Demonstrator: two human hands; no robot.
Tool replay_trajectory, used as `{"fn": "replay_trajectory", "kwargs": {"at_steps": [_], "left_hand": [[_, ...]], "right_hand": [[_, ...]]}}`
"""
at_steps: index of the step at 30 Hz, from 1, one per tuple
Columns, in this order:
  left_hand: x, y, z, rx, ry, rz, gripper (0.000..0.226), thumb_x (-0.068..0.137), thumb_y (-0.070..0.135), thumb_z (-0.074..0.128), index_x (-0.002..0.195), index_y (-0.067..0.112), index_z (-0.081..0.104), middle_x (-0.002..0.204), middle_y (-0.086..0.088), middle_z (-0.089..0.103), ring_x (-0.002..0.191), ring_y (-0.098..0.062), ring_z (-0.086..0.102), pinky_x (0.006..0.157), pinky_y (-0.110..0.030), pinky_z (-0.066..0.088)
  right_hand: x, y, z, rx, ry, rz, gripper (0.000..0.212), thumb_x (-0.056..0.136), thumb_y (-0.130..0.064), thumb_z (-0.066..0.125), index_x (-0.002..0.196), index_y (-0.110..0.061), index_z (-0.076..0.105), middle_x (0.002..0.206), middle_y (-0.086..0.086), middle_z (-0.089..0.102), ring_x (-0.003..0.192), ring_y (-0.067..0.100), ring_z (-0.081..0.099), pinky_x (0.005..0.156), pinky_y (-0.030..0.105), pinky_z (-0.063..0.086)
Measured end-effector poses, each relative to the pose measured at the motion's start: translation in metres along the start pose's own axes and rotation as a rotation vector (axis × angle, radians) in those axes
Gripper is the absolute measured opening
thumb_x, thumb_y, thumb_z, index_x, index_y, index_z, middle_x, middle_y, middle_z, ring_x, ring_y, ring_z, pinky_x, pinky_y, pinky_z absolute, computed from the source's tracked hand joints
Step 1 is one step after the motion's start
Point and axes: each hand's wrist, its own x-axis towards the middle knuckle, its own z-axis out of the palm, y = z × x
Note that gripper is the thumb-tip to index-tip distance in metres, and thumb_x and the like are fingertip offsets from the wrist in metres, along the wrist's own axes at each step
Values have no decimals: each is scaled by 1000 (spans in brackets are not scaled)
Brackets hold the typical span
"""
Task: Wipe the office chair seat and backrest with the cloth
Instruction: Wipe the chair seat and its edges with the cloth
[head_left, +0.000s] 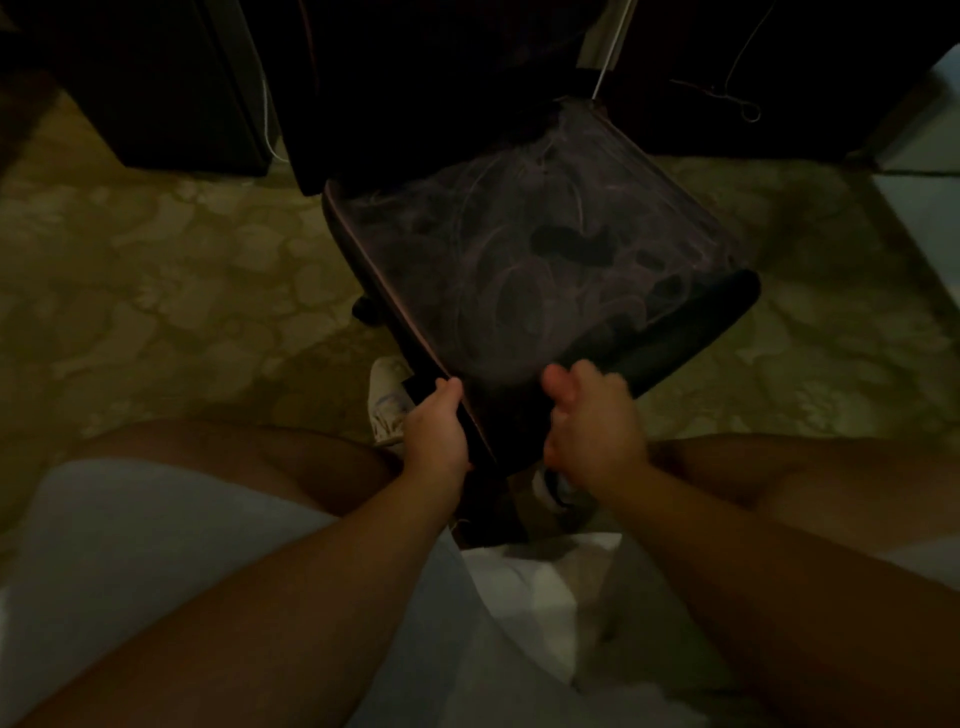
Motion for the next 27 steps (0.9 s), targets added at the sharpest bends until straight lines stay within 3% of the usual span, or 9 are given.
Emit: {"fn": "replay_trajectory", "kwargs": {"at_steps": [3, 7, 9, 11, 15, 19, 22, 24, 27], "left_hand": [[-6, 0, 6, 1, 29, -3, 22, 101, 39, 62, 105, 22, 74, 110, -11, 76, 105, -34, 72, 98, -56, 57], [-2, 2, 3, -20, 25, -88, 19, 106, 35, 57, 90, 27, 64, 93, 1, 66, 85, -22, 62, 73, -31, 49], [-2, 1, 3, 9, 36, -88, 26, 105, 34, 58, 81, 28, 61, 85, 4, 62, 78, -19, 58, 71, -32, 47], [-7, 1, 7, 21, 52, -77, 27, 95, 44, 66, 78, 23, 72, 89, -2, 72, 87, -26, 68, 89, -45, 57], [-4, -7, 14, 56, 67, -36, 38, 78, 53, 68, 95, 21, 80, 98, -4, 79, 102, -30, 73, 105, -53, 54], [-12, -4, 14, 76, 38, -60, 24, 105, 36, 58, 122, 23, 68, 96, 10, 63, 107, -27, 64, 106, -43, 49], [-18, -5, 17, 135, -67, -91, 18, 110, 33, 50, 99, 25, 62, 98, 9, 61, 97, -21, 61, 96, -38, 48], [-25, -7, 21, 214, -132, -125, 22, 110, 40, 48, 125, 31, 61, 126, 4, 61, 116, -26, 59, 107, -44, 44], [-32, -9, 30, 267, -203, -168, 61, 108, 48, 48, 164, 32, 29, 164, 0, 39, 148, -34, 39, 118, -57, 35]], "right_hand": [[-13, -9, 19, 46, -85, -213, 20, 95, -20, 56, 110, -33, 56, 100, -10, 48, 83, 17, 47, 67, 37, 46], [-4, 26, -3, 440, 165, 286, 22, 96, 1, 57, 89, -21, 55, 108, -7, 72, 61, 17, 70, 45, 28, 56], [-5, 29, -12, 338, 137, 351, 14, 96, -8, 57, 92, -20, 53, 104, -3, 62, 68, 15, 61, 51, 20, 46], [-10, 16, -1, 72, 0, 127, 9, 94, -24, 59, 101, -25, 53, 99, -6, 42, 79, 14, 46, 64, 23, 33], [-24, 6, 13, 230, -135, 26, 26, 86, -15, 60, 78, -29, 39, 90, -3, 52, 73, 20, 54, 57, 28, 34], [-21, 21, 5, 666, -1, 415, 26, 93, 0, 60, 86, -24, 55, 100, -14, 71, 80, 4, 67, 60, 17, 52], [-22, 19, 6, 822, 47, 545, 27, 97, 9, 50, 91, -17, 56, 103, -8, 71, 75, 6, 67, 49, 12, 49], [-25, 20, 0, 910, 82, 615, 24, 97, 13, 43, 98, -8, 56, 101, -6, 67, 64, 1, 65, 41, 8, 42], [-25, 28, -1, 1014, 110, 741, 11, 98, -6, 54, 102, -11, 63, 97, -1, 69, 72, 8, 71, 50, 13, 48]]}}
